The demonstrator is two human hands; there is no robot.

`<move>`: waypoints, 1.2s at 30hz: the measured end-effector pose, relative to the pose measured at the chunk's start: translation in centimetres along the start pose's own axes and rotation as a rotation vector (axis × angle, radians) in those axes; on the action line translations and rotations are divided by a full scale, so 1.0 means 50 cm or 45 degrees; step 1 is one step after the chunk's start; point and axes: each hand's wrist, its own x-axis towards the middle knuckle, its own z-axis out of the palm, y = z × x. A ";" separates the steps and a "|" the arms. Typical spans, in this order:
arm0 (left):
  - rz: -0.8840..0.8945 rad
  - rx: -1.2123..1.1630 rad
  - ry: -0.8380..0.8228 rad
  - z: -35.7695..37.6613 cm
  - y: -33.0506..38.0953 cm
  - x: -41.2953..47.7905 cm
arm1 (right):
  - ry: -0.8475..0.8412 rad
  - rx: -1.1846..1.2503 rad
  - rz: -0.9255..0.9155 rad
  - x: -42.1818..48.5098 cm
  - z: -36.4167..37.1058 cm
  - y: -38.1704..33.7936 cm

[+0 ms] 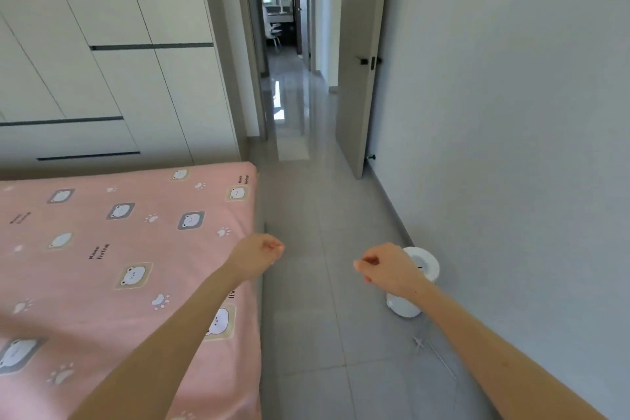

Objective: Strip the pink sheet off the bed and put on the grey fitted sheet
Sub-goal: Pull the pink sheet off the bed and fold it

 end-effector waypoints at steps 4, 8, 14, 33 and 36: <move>-0.067 -0.037 0.039 -0.046 -0.009 0.182 | -0.077 -0.037 -0.063 0.229 -0.026 -0.008; -0.165 -0.102 0.132 -0.091 -0.033 0.388 | -0.127 -0.056 -0.143 0.487 -0.047 -0.003; -0.340 -0.221 0.310 -0.176 -0.071 0.674 | -0.295 -0.065 -0.261 0.885 -0.058 -0.025; -0.718 -0.109 0.250 -0.410 -0.467 1.535 | -0.685 0.293 0.258 1.856 0.215 -0.148; -0.725 0.001 0.137 -0.420 -0.523 1.681 | -0.686 0.359 0.388 1.975 0.253 -0.160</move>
